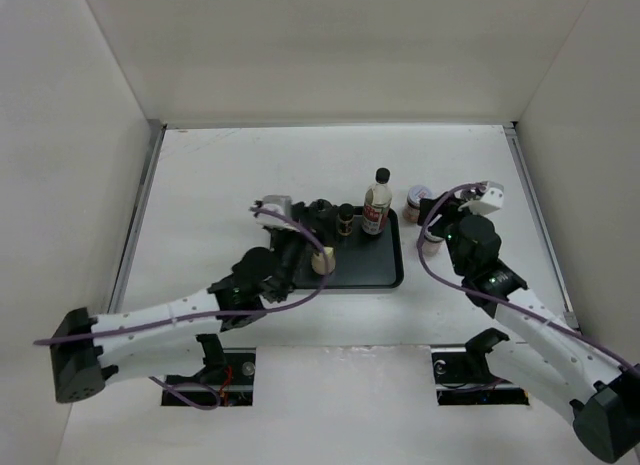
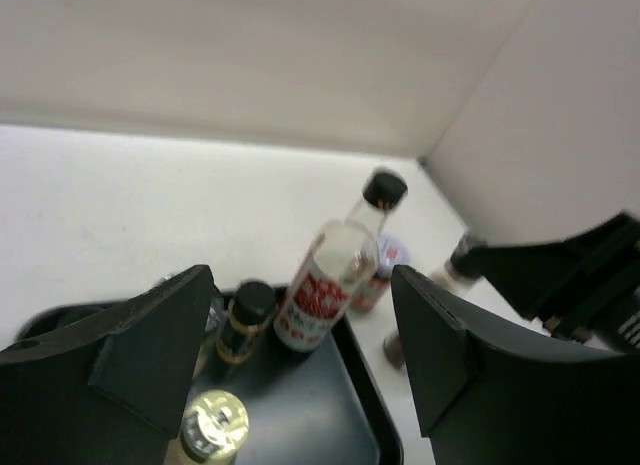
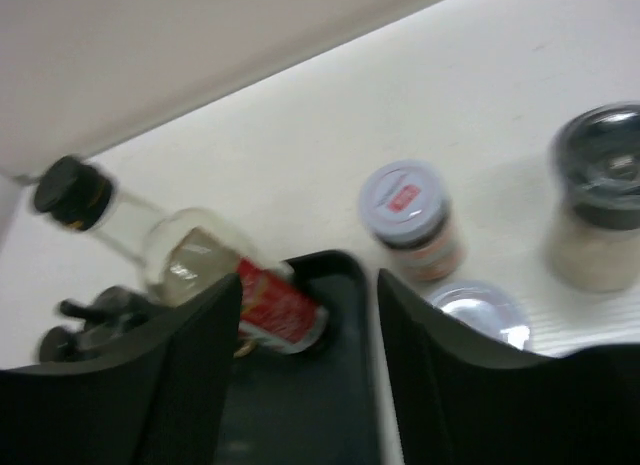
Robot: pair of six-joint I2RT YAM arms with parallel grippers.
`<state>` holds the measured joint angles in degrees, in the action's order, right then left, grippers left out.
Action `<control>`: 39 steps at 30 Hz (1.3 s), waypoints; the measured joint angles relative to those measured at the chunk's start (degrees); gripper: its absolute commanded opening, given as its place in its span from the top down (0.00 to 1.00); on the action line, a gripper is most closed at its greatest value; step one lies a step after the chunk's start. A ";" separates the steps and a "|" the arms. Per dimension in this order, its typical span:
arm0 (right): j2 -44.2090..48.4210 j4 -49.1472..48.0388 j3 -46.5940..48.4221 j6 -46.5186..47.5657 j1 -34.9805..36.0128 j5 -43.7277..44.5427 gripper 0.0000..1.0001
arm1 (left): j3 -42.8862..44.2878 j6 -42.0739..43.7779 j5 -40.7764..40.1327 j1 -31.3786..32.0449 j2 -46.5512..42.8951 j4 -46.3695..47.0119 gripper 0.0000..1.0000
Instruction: Organize the condiment bottles
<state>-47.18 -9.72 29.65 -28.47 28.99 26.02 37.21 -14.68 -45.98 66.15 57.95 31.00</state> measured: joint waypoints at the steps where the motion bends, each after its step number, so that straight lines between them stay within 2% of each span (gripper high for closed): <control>1: 0.00 1.16 0.68 0.09 -1.44 0.57 0.25 | -1.27 0.07 -0.07 -1.16 -3.41 0.61 0.30; 8: -1.84 7.37 4.63 1.81 -12.20 3.19 0.09 | -14.67 -2.73 -3.41 -9.86 -27.06 0.55 0.31; 12: -7.23 9.33 7.72 2.64 -17.44 3.76 0.02 | -18.69 -6.19 -3.96 -14.08 -30.49 -4.35 0.32; 15: -12.24 10.88 9.90 3.06 -18.73 4.07 0.00 | -21.03 -10.03 -3.96 -17.90 -30.88 -8.87 0.33; 21: -22.40 13.00 14.97 3.54 -19.37 3.98 0.00 | -24.44 -17.29 -1.84 -26.93 -31.30 -14.67 0.32; 31: -27.82 13.68 17.16 3.67 -20.33 6.60 0.06 | -26.27 -25.83 13.86 -43.06 -26.58 -15.93 0.37; 34: -29.64 13.64 17.16 3.85 -21.62 6.71 0.10 | -26.73 -28.00 18.58 -46.58 -24.41 -15.82 0.37; 39: -32.20 13.11 17.59 4.35 -22.93 6.58 0.24 | -27.63 -29.97 23.74 -49.57 -23.80 -15.87 0.38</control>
<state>-79.37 3.40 47.24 -24.12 6.07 32.60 9.58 -44.64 -22.24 16.58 34.15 15.14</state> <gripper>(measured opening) 0.808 0.624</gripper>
